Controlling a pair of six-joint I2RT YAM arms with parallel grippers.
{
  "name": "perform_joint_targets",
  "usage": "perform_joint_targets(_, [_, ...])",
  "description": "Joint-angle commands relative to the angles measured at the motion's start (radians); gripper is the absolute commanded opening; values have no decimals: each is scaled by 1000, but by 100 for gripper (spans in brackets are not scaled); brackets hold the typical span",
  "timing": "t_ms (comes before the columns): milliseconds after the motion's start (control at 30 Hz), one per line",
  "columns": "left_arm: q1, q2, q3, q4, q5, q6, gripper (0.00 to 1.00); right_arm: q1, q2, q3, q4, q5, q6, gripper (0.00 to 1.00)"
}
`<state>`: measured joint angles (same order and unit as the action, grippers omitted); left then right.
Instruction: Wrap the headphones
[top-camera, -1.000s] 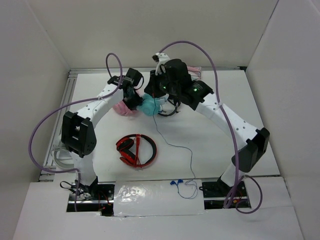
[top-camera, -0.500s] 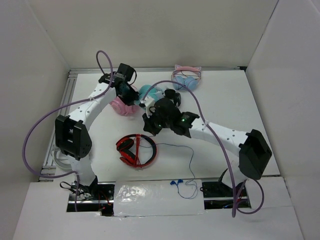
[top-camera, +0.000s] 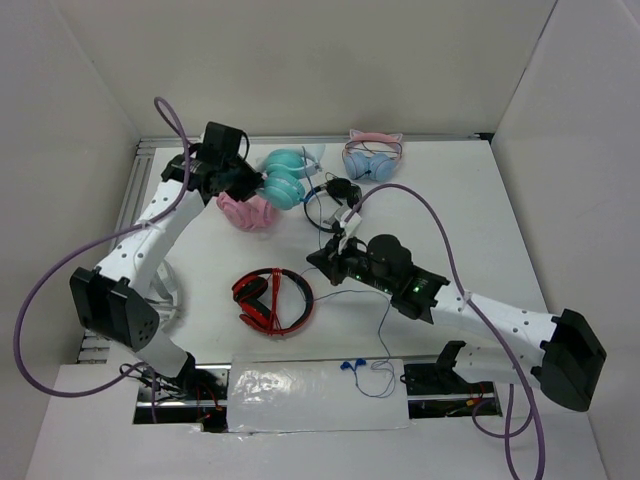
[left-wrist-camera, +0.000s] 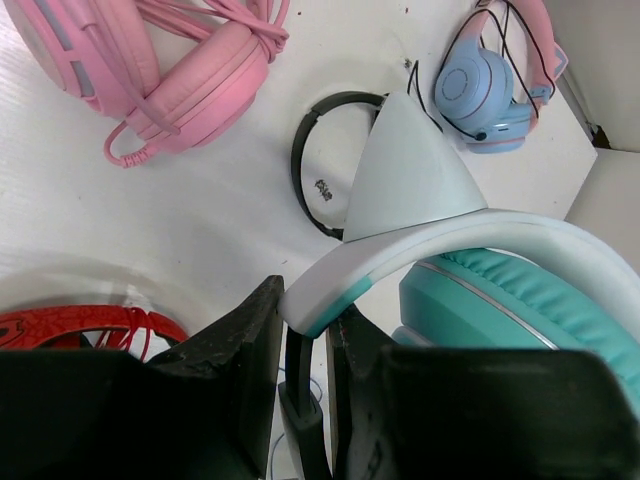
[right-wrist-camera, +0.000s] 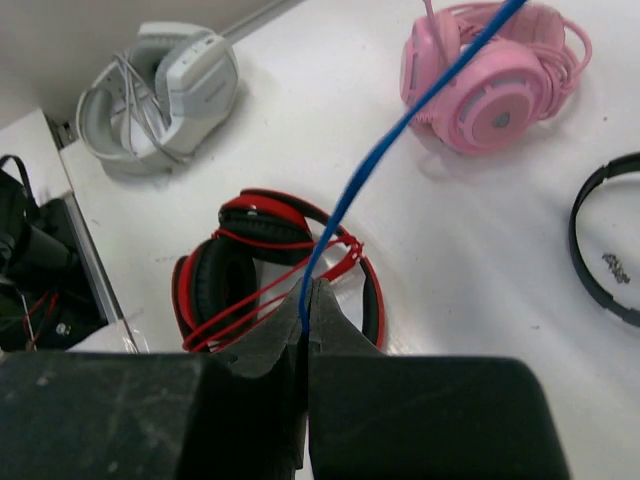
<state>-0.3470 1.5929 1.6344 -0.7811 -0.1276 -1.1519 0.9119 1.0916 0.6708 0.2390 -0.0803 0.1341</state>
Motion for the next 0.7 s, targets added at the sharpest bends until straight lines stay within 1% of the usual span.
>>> perform_joint_targets(0, [6, -80, -28, 135, 52, 1, 0, -1, -7, -10, 141, 5, -5, 0])
perform_joint_targets(67, [-3, -100, -54, 149, 40, -23, 0, 2, 11, 12, 143, -24, -14, 0])
perform_joint_targets(100, [-6, -100, -54, 132, 25, -46, 0, 2, 22, 18, 146, -57, -22, 0])
perform_joint_targets(167, [-10, -96, -42, 106, -13, -104, 0, 18, 33, 50, 155, -75, -36, 0])
perform_joint_targets(200, [-12, -94, -39, 86, -35, -141, 0, 36, 45, 67, 145, -91, -42, 0])
perform_joint_targets(233, [-12, -90, -39, 89, -35, -147, 0, 50, 54, 108, 134, -96, -45, 0])
perform_joint_targets(267, [-12, -79, -35, 79, -55, -175, 0, 85, 77, 154, 94, -107, -50, 0])
perform_joint_targets(300, [-12, -79, -27, 66, -67, -186, 0, 85, 86, 154, 77, -108, -54, 0])
perform_joint_targets(367, [-15, -56, -1, 34, -95, -212, 0, 148, 119, 184, 59, -82, -71, 0])
perform_joint_targets(433, [-14, -27, 18, -18, -110, -247, 0, 200, 132, 202, 42, -3, -74, 0])
perform_joint_targets(500, [2, -19, 30, -9, -78, -227, 0, 203, 149, 193, 42, 30, -47, 0])
perform_joint_targets(567, [8, -28, 13, 23, -43, -203, 0, 196, 159, 165, 80, 40, -7, 0])
perform_joint_targets(667, [19, -63, -8, 69, -15, -187, 0, 173, 175, 93, 140, 13, 42, 0])
